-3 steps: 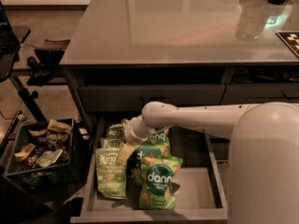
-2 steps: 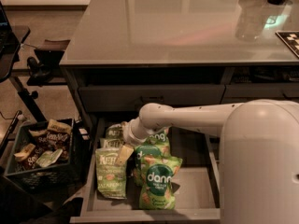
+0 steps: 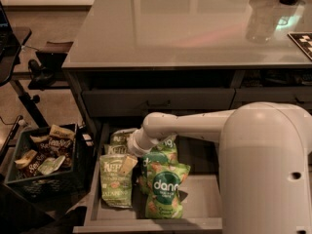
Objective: Pick green jalapeno chip bag from middle drawer and place on counter
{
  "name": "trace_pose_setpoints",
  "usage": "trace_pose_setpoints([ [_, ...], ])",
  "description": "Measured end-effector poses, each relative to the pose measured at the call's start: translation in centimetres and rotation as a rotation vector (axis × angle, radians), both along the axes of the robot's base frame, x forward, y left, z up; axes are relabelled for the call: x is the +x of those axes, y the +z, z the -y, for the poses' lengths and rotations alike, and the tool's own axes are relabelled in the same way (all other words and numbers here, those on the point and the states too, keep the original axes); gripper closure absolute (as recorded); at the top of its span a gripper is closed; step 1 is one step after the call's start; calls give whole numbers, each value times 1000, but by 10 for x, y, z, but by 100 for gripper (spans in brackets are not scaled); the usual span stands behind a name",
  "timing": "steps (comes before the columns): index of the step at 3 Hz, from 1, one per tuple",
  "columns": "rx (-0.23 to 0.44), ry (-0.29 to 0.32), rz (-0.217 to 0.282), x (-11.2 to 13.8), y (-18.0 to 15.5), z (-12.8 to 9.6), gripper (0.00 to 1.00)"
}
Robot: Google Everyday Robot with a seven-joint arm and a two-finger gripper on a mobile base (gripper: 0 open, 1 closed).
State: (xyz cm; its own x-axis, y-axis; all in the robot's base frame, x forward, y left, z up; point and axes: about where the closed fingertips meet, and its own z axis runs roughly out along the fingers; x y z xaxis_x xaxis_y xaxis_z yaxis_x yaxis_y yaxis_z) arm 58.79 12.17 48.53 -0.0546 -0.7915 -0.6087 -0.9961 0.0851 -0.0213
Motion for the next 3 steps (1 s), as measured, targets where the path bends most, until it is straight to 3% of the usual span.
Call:
trace_pose_setpoints([
  [1,3,-10,-31,-2,-13,-1,16],
  [3,12,-15,-90,-6,-35,-4,21],
])
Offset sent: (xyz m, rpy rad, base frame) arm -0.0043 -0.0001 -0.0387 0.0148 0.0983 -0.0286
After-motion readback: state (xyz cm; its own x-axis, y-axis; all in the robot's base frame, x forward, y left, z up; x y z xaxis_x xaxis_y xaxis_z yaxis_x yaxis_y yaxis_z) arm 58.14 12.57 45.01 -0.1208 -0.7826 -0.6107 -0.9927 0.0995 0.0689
